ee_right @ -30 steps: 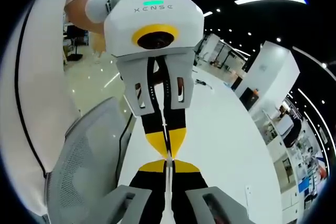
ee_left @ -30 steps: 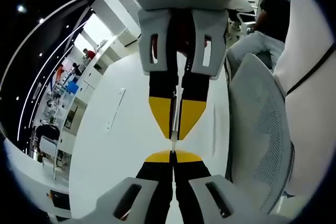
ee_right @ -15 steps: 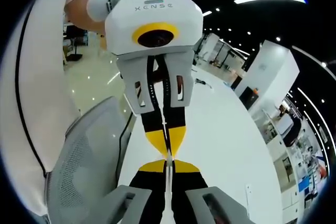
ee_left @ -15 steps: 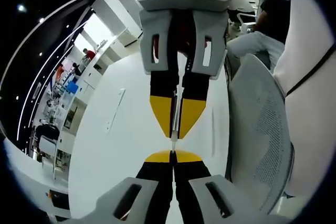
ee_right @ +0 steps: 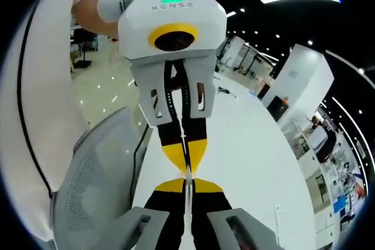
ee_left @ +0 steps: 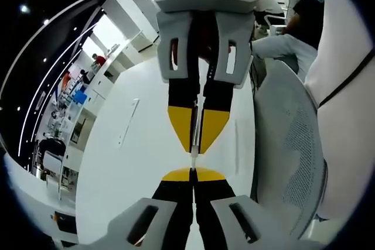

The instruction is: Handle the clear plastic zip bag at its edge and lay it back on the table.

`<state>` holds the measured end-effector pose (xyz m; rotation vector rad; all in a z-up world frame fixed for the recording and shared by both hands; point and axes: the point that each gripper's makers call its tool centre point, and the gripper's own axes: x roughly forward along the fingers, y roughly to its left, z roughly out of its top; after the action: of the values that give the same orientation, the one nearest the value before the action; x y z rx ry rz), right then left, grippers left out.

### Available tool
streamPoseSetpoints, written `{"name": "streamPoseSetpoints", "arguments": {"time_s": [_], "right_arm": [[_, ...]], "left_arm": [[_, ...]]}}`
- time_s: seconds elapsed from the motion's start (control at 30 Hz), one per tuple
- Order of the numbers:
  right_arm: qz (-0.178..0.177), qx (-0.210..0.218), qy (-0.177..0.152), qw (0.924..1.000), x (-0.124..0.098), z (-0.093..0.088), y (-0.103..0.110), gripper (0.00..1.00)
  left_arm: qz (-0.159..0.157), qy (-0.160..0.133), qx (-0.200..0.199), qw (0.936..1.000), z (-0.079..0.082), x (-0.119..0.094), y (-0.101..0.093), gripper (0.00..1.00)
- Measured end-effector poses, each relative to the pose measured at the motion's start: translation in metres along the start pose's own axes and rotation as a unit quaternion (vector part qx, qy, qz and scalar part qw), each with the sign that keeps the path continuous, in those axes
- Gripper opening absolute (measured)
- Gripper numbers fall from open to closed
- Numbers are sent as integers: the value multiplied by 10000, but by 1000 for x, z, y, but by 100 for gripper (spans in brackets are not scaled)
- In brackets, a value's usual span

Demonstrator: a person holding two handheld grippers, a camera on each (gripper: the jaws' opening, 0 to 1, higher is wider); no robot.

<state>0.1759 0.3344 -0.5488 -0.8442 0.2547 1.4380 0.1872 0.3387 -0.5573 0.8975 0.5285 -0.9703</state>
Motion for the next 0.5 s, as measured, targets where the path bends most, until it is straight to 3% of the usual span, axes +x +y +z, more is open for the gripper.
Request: {"name": "streamPoseSetpoints", "arguments": {"time_s": [0.27,0.5], "right_arm": [[36,44,151,9999,-1,-7,2,0],[11,72,28,10000,-3,-5,-7,0]], "left_arm": [[8,18,-18,10000,-2,0,0,0],[16,-20,5,10000,-1,-1,2,0]]}}
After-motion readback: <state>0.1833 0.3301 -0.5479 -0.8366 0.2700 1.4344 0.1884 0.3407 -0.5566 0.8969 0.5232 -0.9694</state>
